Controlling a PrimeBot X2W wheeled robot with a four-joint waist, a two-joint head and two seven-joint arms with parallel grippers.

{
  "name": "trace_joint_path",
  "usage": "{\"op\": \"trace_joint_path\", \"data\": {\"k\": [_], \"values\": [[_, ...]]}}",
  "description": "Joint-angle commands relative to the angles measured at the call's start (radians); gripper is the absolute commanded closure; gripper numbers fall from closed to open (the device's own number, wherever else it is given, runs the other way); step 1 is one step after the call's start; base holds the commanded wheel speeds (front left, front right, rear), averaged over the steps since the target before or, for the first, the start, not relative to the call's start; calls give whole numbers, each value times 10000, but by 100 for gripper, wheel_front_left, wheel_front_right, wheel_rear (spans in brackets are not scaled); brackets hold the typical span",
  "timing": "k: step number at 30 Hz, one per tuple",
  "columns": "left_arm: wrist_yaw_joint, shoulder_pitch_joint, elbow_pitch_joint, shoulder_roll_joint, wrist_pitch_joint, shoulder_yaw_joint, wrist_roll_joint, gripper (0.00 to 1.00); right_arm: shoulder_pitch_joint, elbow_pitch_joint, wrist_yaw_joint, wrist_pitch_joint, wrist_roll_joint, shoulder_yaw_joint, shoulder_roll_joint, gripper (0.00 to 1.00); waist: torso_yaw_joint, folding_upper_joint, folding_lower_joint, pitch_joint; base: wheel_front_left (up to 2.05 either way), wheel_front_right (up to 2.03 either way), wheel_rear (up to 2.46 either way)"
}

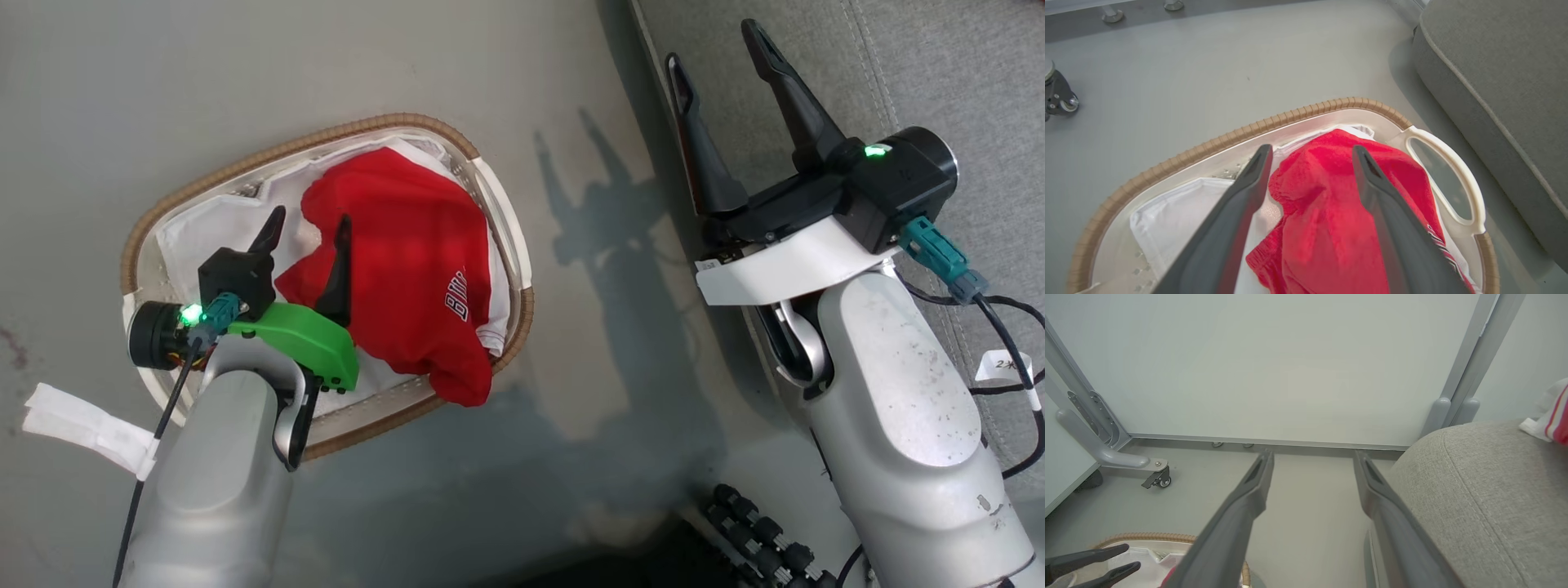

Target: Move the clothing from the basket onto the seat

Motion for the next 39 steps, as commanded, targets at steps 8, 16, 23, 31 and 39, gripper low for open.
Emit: {"op": "trace_joint_path", "data": {"k": [8,16,23,31,39], "values": [[-42,-789,1035,322,-2,-774,-605,0,-241,-100,-14,0,-165,17,-22,0,-235,0,-2,824,0,0,0],[-42,-1594,2218,592,-1,-1954,-1512,0,-298,-241,-14,0,-284,-62,-20,0,-281,0,-2,1292,0,0,0],[-43,-2142,2871,688,-1,-3460,-2807,0,-372,-300,-14,0,-175,-4,-22,0,-276,0,-2,1609,0,0,0],[-43,-2575,2906,880,60,-5251,-4503,0,-613,-380,-14,0,-57,69,-21,0,-325,0,-2,1891,0,0,0],[-43,-2808,3025,1067,81,-6498,-5740,60,-702,-266,-14,0,4,143,-23,0,-312,0,-2,1736,0,0,0]]}}
